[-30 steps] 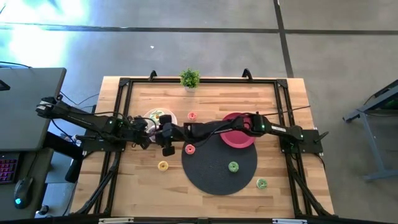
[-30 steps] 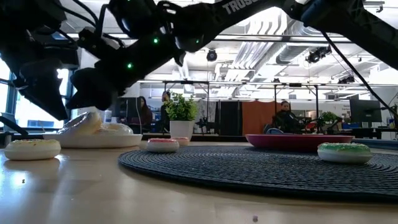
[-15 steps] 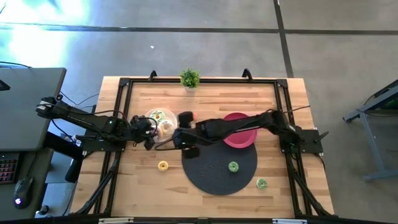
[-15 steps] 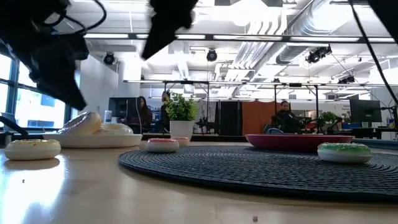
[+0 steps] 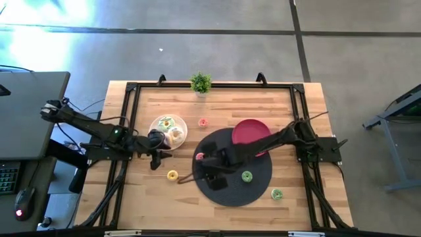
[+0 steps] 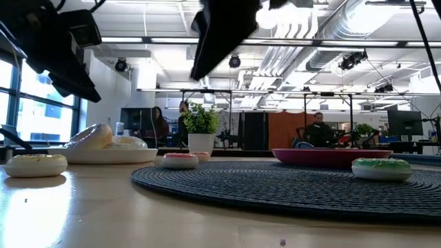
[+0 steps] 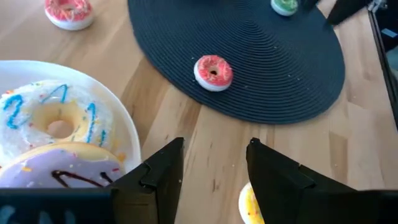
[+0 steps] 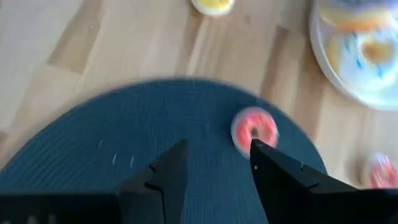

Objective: Pick & Place donuts
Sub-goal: Put the bottom small pink donut onto the red plate

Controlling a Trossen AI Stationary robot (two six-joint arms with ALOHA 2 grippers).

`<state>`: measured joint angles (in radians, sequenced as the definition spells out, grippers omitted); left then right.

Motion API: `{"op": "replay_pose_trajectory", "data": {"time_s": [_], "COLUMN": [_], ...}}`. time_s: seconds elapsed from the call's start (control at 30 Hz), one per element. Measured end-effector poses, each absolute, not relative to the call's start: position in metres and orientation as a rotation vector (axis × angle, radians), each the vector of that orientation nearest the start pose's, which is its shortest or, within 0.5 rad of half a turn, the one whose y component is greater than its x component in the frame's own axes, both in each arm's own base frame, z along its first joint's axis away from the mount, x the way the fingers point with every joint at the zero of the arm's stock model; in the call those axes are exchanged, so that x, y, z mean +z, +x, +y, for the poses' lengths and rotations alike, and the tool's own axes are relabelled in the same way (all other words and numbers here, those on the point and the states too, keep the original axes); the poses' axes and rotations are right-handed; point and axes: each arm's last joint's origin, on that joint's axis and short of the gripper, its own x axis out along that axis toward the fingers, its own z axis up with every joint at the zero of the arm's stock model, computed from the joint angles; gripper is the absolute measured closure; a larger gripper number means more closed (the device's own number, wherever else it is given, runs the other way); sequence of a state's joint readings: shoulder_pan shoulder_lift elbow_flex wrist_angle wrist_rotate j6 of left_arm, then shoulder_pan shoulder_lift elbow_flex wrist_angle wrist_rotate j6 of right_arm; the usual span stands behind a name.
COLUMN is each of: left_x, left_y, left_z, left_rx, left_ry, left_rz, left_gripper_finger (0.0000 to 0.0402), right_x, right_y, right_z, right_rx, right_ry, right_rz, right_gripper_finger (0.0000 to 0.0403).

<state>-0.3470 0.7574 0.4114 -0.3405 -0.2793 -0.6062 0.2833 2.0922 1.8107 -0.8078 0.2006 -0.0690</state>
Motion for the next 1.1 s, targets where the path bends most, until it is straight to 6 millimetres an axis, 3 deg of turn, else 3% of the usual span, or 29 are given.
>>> {"op": "replay_pose_trajectory", "data": {"time_s": [0.13, 0.33, 0.57, 0.87, 0.97, 1.1], "left_x": [0.198, 0.198, 0.198, 0.198, 0.198, 0.198], "left_y": [0.145, 0.145, 0.145, 0.144, 0.144, 0.144], "left_z": [-0.048, -0.049, -0.048, -0.048, -0.048, -0.048], "left_rx": [0.152, 0.163, 0.190, 0.194, 0.195, 0.196], "left_ry": [-0.352, -0.363, -0.354, -0.350, -0.349, -0.348], "left_rz": [0.628, 0.622, 0.610, 0.614, 0.613, 0.613], "left_gripper_finger": [0.0234, 0.0234, 0.0234, 0.0234, 0.0234, 0.0234], "right_x": [0.200, 0.161, 0.142, 0.119, 0.119, 0.125], "right_y": [0.436, 0.434, 0.435, 0.421, 0.421, 0.427], "right_z": [0.119, 0.085, 0.056, 0.052, 0.052, 0.050], "right_rx": [0.134, 0.071, 0.112, 0.112, 0.131, 0.126], "right_ry": [-0.328, -0.229, -0.152, -0.149, -0.142, -0.106], "right_rz": [0.955, 0.947, 0.837, 0.835, 0.821, 0.806], "right_gripper_finger": [0.0237, 0.0225, 0.0224, 0.0231, 0.0262, 0.0332]}}
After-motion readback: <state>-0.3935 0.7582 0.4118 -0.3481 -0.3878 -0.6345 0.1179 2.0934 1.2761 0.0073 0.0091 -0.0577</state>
